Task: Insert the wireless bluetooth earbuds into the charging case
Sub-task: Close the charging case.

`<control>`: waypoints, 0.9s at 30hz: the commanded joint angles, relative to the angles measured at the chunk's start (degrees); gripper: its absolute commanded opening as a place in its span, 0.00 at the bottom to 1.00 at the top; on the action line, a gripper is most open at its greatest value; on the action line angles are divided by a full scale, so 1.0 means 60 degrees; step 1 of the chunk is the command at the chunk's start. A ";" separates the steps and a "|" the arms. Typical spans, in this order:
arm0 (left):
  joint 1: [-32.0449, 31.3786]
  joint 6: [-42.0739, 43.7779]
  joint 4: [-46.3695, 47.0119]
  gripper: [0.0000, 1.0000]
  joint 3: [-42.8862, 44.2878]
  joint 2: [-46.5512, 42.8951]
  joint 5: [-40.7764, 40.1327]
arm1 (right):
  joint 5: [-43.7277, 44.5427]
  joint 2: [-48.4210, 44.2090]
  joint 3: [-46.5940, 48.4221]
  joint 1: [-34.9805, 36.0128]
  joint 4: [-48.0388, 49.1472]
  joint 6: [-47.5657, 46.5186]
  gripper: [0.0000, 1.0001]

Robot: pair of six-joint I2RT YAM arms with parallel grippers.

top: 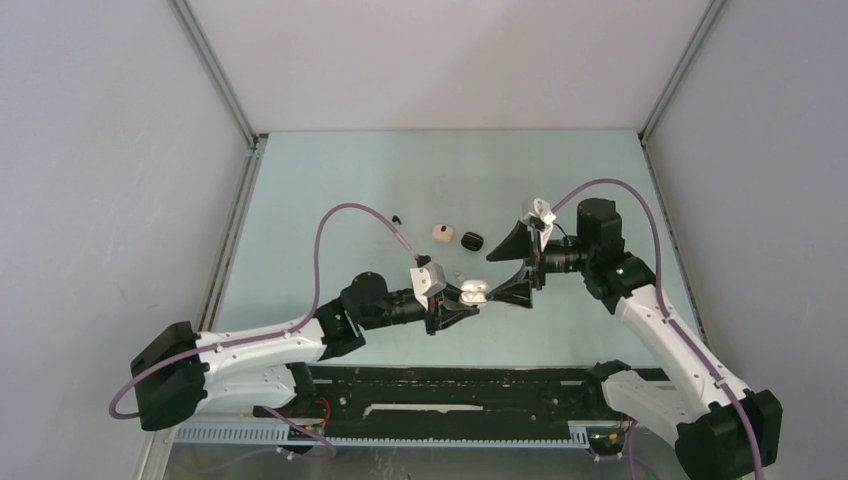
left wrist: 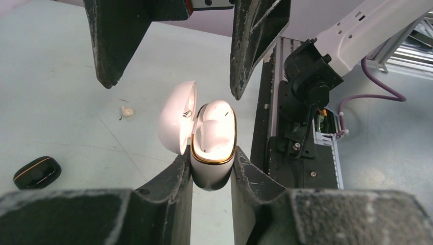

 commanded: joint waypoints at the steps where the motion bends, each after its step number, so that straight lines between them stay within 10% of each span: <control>1: -0.0067 0.0146 0.0227 0.00 0.0428 -0.0016 0.0215 | 0.0203 0.0042 0.0059 0.0110 0.0022 -0.0212 1.00; 27: -0.0119 -0.0123 -0.1078 0.00 0.1088 0.0554 -0.0887 | -0.1741 -0.0273 0.0329 0.0654 -0.2670 -0.3060 0.97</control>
